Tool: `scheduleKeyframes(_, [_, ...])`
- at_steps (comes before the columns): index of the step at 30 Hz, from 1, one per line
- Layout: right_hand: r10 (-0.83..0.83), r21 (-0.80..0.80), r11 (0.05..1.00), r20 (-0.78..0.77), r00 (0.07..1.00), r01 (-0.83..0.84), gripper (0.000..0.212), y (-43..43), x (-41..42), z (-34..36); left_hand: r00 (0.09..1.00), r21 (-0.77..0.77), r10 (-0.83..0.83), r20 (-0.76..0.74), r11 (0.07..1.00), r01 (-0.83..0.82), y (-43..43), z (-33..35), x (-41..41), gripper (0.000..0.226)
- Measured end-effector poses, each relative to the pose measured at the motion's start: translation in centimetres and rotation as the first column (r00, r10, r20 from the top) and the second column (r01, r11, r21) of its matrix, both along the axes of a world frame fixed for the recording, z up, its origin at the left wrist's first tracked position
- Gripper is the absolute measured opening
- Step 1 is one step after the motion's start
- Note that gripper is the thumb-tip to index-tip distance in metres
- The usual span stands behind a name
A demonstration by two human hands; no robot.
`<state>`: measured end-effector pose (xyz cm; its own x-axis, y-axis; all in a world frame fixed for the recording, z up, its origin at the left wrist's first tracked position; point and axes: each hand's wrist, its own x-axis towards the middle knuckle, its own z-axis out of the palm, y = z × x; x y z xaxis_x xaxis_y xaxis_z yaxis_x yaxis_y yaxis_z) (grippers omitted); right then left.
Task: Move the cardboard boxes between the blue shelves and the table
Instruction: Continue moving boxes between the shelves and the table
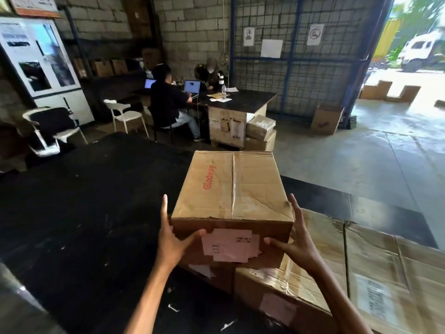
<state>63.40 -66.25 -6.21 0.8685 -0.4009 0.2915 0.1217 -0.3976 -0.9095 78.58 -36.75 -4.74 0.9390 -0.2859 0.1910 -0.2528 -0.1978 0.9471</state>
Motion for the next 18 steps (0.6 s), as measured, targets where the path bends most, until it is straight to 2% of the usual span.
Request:
scheduleKeyframes(3, [-0.106, 0.0, 0.994, -0.001, 0.994, 0.106, 0.141, 1.4, 0.3, -1.1, 0.989, -0.056, -0.031, -0.143, 0.998, 0.024, -0.5, -0.7, -0.2, 0.124])
scheduleKeyframes(6, [-0.17, 0.007, 0.985, 0.04, 0.985, 0.17, 0.141, 2.5, 0.1, -0.7, 0.984, -0.116, -0.019, -0.18, 0.993, -0.002, -0.6, -0.8, -0.9, 0.098])
scheduleKeyframes(8, [-0.198, 0.009, 0.98, 0.081, 0.977, 0.198, 0.141, 3.0, -0.2, 0.1, 0.991, -0.144, -0.011, -0.13, 0.99, -0.007, -0.3, -0.3, -1.6, 0.097])
scheduleKeyframes(11, [-0.232, 0.004, 0.972, 0.145, 0.962, 0.234, 0.149, 3.9, -0.6, 2.2, 1.0, -0.169, 0.008, -0.009, 0.986, -0.01, 0.3, 2.0, -3.1, 0.119])
scheduleKeyframes(14, [-0.219, -0.043, 0.971, 0.213, 0.952, 0.233, 0.157, 5.2, -0.8, 5.3, 0.987, -0.178, 0.074, 0.139, 0.983, -0.049, 1.0, 5.7, -4.9, 0.129])
scheduleKeyframes(16, [-0.195, -0.077, 0.973, 0.246, 0.95, 0.219, 0.153, 6.1, -0.9, 7.2, 0.965, -0.143, 0.124, 0.233, 0.985, -0.092, 1.6, 7.9, -6.0, 0.133])
scheduleKeyframes(18, [-0.154, -0.142, 0.97, 0.265, 0.952, 0.197, 0.138, 7.1, -0.9, 8.7, 0.938, -0.115, 0.167, 0.303, 0.984, -0.138, 2.7, 9.4, -7.0, 0.132])
